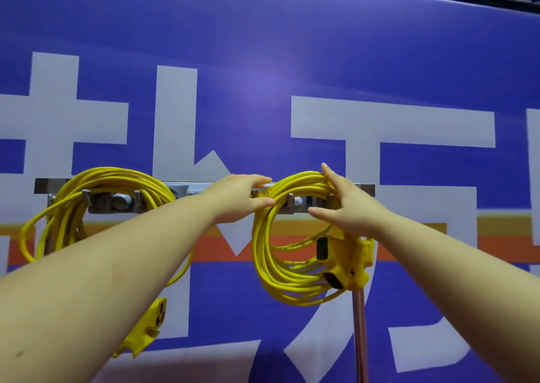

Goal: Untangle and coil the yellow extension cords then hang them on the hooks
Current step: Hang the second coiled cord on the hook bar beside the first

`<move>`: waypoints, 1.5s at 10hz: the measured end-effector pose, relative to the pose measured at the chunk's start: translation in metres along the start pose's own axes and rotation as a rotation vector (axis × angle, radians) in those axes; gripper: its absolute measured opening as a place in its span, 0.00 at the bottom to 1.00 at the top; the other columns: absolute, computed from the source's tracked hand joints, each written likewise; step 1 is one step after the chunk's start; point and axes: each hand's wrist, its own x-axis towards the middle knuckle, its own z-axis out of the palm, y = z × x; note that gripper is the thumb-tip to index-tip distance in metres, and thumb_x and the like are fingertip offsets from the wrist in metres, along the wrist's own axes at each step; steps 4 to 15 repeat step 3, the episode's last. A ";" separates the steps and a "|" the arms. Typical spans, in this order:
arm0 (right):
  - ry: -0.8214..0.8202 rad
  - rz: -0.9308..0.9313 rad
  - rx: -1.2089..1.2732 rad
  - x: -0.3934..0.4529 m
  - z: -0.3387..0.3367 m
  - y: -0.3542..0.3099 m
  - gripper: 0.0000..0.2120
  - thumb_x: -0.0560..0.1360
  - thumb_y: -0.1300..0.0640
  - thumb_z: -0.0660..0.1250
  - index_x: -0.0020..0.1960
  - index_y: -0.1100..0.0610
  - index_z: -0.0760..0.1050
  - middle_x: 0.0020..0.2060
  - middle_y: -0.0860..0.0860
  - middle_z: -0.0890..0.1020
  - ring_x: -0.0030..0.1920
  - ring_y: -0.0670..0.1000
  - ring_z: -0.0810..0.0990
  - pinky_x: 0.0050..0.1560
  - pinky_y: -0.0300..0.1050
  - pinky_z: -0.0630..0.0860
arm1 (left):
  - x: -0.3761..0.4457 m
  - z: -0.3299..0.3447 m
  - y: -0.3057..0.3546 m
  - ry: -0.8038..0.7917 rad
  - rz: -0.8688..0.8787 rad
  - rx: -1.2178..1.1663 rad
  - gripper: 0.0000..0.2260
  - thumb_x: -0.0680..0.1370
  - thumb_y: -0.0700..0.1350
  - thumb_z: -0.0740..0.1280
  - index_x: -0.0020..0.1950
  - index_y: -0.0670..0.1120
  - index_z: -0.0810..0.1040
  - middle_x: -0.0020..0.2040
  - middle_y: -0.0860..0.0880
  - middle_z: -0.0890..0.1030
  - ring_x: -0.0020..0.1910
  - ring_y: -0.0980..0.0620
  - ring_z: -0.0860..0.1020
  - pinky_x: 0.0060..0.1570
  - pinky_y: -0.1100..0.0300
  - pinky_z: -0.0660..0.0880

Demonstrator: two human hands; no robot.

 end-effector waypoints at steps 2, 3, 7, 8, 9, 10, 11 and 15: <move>-0.036 0.023 -0.121 0.001 -0.005 -0.010 0.43 0.73 0.42 0.67 0.76 0.44 0.42 0.77 0.50 0.53 0.75 0.55 0.57 0.68 0.53 0.67 | -0.001 -0.007 0.007 -0.093 -0.028 0.172 0.26 0.79 0.57 0.58 0.75 0.51 0.60 0.69 0.46 0.71 0.67 0.47 0.70 0.62 0.54 0.69; 0.025 0.055 -0.111 -0.008 -0.013 -0.011 0.41 0.73 0.43 0.66 0.76 0.45 0.44 0.76 0.51 0.54 0.75 0.55 0.57 0.68 0.53 0.66 | -0.016 -0.011 0.011 0.061 -0.007 0.246 0.26 0.79 0.57 0.59 0.74 0.49 0.62 0.71 0.47 0.70 0.69 0.47 0.67 0.66 0.52 0.65; 0.025 0.055 -0.111 -0.008 -0.013 -0.011 0.41 0.73 0.43 0.66 0.76 0.45 0.44 0.76 0.51 0.54 0.75 0.55 0.57 0.68 0.53 0.66 | -0.016 -0.011 0.011 0.061 -0.007 0.246 0.26 0.79 0.57 0.59 0.74 0.49 0.62 0.71 0.47 0.70 0.69 0.47 0.67 0.66 0.52 0.65; 0.025 0.055 -0.111 -0.008 -0.013 -0.011 0.41 0.73 0.43 0.66 0.76 0.45 0.44 0.76 0.51 0.54 0.75 0.55 0.57 0.68 0.53 0.66 | -0.016 -0.011 0.011 0.061 -0.007 0.246 0.26 0.79 0.57 0.59 0.74 0.49 0.62 0.71 0.47 0.70 0.69 0.47 0.67 0.66 0.52 0.65; 0.025 0.055 -0.111 -0.008 -0.013 -0.011 0.41 0.73 0.43 0.66 0.76 0.45 0.44 0.76 0.51 0.54 0.75 0.55 0.57 0.68 0.53 0.66 | -0.016 -0.011 0.011 0.061 -0.007 0.246 0.26 0.79 0.57 0.59 0.74 0.49 0.62 0.71 0.47 0.70 0.69 0.47 0.67 0.66 0.52 0.65; 0.025 0.055 -0.111 -0.008 -0.013 -0.011 0.41 0.73 0.43 0.66 0.76 0.45 0.44 0.76 0.51 0.54 0.75 0.55 0.57 0.68 0.53 0.66 | -0.016 -0.011 0.011 0.061 -0.007 0.246 0.26 0.79 0.57 0.59 0.74 0.49 0.62 0.71 0.47 0.70 0.69 0.47 0.67 0.66 0.52 0.65; 0.025 0.055 -0.111 -0.008 -0.013 -0.011 0.41 0.73 0.43 0.66 0.76 0.45 0.44 0.76 0.51 0.54 0.75 0.55 0.57 0.68 0.53 0.66 | -0.016 -0.011 0.011 0.061 -0.007 0.246 0.26 0.79 0.57 0.59 0.74 0.49 0.62 0.71 0.47 0.70 0.69 0.47 0.67 0.66 0.52 0.65; 0.025 0.055 -0.111 -0.008 -0.013 -0.011 0.41 0.73 0.43 0.66 0.76 0.45 0.44 0.76 0.51 0.54 0.75 0.55 0.57 0.68 0.53 0.66 | -0.016 -0.011 0.011 0.061 -0.007 0.246 0.26 0.79 0.57 0.59 0.74 0.49 0.62 0.71 0.47 0.70 0.69 0.47 0.67 0.66 0.52 0.65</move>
